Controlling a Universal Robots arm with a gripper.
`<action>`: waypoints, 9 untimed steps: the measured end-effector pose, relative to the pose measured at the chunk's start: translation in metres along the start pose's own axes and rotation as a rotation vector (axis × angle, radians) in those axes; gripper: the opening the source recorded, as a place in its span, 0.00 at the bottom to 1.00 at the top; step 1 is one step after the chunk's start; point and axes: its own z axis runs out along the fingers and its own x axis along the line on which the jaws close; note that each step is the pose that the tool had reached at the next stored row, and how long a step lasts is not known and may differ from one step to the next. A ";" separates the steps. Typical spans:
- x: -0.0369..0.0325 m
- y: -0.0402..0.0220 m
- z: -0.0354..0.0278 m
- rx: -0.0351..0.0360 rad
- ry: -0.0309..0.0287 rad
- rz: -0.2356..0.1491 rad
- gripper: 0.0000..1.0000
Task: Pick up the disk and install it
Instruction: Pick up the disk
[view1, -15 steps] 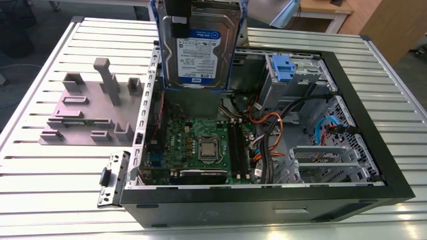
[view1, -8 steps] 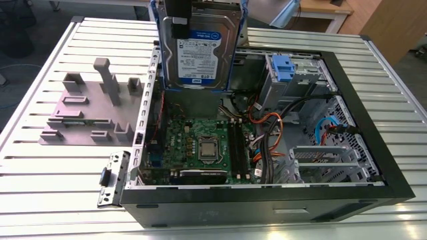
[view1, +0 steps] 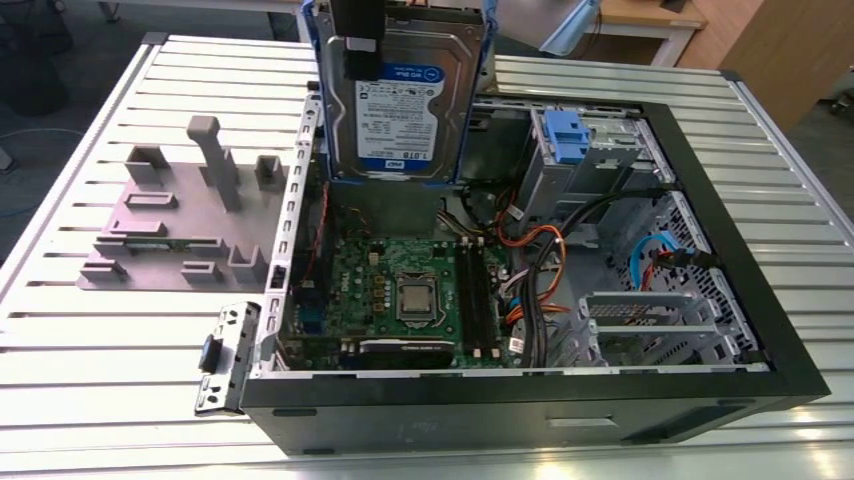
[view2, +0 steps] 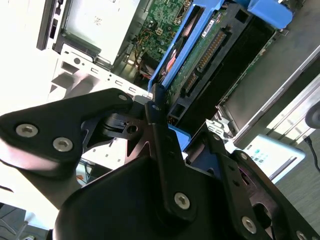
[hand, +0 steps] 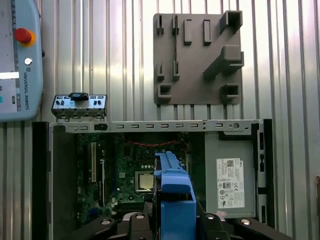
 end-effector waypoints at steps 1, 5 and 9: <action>0.0001 -0.0003 0.0001 0.0000 -0.0001 0.000 0.36; 0.0004 -0.0019 0.0005 0.0002 -0.0003 0.000 0.36; 0.0003 -0.0044 0.0006 0.0000 -0.0002 0.000 0.36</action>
